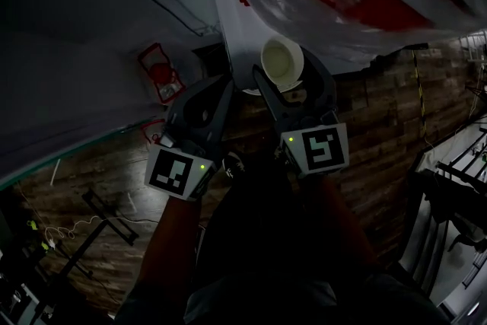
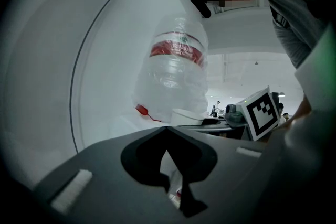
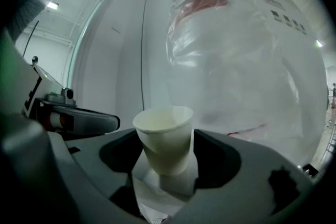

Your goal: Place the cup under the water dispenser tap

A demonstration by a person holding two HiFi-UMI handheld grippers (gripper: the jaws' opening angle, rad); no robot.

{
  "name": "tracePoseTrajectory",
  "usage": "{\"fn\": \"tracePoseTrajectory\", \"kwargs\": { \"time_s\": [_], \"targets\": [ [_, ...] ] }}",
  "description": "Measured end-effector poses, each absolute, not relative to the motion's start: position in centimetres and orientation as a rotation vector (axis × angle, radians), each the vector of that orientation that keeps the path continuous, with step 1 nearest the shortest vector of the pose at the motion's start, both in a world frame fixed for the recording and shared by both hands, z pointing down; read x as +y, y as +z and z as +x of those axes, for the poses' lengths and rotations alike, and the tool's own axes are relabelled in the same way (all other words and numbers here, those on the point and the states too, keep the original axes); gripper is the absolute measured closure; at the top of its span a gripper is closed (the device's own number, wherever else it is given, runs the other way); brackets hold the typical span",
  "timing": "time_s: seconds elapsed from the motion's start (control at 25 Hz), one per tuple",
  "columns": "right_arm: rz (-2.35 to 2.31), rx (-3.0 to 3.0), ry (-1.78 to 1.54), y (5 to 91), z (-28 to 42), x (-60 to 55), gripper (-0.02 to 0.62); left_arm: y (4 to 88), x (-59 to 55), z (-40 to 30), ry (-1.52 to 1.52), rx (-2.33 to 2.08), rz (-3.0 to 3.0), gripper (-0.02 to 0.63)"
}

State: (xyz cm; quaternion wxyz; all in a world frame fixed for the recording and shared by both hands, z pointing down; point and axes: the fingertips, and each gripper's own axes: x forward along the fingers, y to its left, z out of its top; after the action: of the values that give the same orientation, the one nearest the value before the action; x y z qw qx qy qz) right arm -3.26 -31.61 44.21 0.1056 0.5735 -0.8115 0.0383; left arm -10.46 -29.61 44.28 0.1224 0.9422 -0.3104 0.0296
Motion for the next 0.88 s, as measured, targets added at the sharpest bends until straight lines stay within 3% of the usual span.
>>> {"fn": "tracePoseTrajectory", "kwargs": {
  "time_s": [0.36, 0.88],
  "targets": [
    [1.694, -2.394, 0.075, 43.5, -3.2, -31.0, 0.314, 44.5, -29.4, -10.5, 0.094, -0.904, 2.742, 0.598],
    [1.675, -2.443, 0.065, 42.2, -3.2, -28.2, 0.314, 43.8, -27.7, -9.8, 0.097, -0.887, 2.760, 0.598]
  ]
}}
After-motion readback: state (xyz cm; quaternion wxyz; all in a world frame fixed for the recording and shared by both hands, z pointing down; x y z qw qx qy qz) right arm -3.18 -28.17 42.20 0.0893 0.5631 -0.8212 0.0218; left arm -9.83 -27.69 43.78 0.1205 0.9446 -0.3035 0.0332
